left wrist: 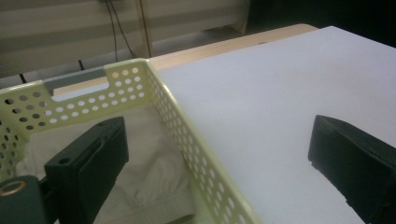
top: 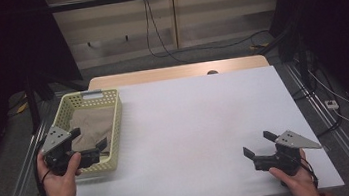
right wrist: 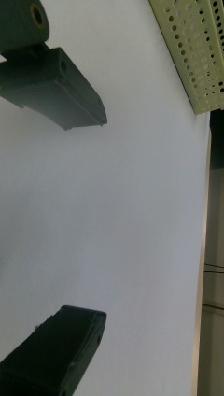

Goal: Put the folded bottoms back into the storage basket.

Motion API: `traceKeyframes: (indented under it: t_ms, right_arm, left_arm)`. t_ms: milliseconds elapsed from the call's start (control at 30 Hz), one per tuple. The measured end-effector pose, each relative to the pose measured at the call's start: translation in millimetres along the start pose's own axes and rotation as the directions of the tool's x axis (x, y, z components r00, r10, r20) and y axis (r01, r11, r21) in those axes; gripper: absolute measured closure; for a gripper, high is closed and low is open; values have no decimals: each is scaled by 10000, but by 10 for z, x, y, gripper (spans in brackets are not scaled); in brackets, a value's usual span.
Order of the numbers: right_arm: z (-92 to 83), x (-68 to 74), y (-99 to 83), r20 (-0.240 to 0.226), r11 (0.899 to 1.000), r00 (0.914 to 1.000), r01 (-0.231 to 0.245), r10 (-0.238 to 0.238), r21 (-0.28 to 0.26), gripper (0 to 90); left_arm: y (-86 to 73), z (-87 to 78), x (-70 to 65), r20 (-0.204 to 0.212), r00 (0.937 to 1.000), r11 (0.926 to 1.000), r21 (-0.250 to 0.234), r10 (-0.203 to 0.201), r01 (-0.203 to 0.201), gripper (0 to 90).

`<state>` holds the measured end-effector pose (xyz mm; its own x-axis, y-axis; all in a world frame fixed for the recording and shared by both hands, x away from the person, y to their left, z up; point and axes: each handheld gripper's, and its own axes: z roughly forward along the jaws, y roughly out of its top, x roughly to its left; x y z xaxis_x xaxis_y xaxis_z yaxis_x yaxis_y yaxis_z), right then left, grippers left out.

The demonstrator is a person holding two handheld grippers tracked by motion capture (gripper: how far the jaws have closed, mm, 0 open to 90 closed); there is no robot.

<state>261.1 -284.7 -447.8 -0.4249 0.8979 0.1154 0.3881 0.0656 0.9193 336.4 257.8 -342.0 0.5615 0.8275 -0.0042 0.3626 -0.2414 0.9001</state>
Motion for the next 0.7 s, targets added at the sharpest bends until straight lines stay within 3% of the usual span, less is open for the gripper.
traceKeyframes:
  t_ms: [133, 233, 333, 467, 533, 633, 700]
  right_arm:
    - [1, -1, 0, -10, 10000, 10000, 1, -1, 4, 53]
    - [1, 2, 0, -23, 10000, 10000, 8, -8, 4, 53]
    - [2, 2, 0, -28, 10000, 10000, 4, -4, 14, 53]
    - [0, 1, 0, -27, 10000, 10000, 9, -9, 2, 53]
    - [0, 0, 0, -34, 10000, 10000, 3, -3, 6, 53]
    - [1, 3, 0, -50, 10000, 10000, 17, -17, 10, 53]
    - [1, 3, 0, -49, 10000, 10000, 8, -8, 10, 53]
  left_arm:
    - [37, 28, -69, 328, 9995, 10000, -36, -19, 20, 56]
    - [66, 66, -124, 248, 9993, 9996, -75, 288, -286, 55]
    - [88, 122, -172, 644, 9955, 9971, -358, 689, -667, 43]
    - [115, 180, -230, 986, 9938, 9975, -538, 518, -467, 43]
    - [123, 209, -262, 1068, 9924, 9969, -548, 617, -560, 43]
    - [132, 260, -315, 1072, 9920, 9970, -449, 674, -629, 43]
    - [130, 288, -362, 982, 9922, 9950, -711, 766, -698, 49]
